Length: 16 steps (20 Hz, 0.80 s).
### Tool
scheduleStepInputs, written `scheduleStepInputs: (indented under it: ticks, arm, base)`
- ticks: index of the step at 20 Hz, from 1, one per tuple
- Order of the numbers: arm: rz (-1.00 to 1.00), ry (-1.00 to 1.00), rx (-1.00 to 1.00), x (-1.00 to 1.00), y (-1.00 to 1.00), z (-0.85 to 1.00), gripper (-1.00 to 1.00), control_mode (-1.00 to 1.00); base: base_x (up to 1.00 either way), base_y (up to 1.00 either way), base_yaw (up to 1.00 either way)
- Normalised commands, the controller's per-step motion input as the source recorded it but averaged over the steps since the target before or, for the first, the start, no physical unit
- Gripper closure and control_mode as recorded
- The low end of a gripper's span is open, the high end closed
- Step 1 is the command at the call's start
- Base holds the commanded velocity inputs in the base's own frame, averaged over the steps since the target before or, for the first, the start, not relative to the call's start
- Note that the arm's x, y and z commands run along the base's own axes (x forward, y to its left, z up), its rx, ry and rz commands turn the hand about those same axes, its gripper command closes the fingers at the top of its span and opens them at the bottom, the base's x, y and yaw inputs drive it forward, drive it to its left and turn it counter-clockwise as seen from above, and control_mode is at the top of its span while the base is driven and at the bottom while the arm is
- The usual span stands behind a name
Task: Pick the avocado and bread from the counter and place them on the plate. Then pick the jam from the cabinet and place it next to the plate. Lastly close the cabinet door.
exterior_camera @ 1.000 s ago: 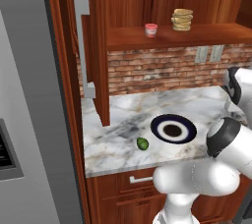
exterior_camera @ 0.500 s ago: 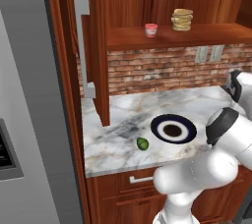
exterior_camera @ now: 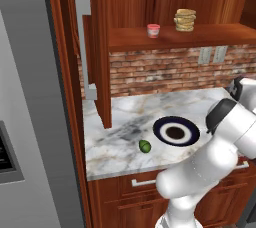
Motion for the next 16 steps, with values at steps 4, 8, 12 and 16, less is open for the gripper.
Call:
scheduleStepInputs:
  ticks: [4,8,12,16]
  arm:
    - [0.00,0.00,-0.01,0.17,-0.29,-0.13,-1.00,-1.00]
    - [0.00,0.00,0.00,0.23,-0.22,-0.12,-1.00,-1.00]
    - [0.00,0.00,0.00,0.21,-0.26,-0.15,-1.00,-1.00]
    - [0.00,0.00,0.00,0.22,-0.27,-0.21,-1.00,-1.00]
  base:
    - [0.00,0.00,0.00]
    - [0.00,0.00,0.00]
    - [0.00,0.00,0.00]
    - [0.00,0.00,0.00]
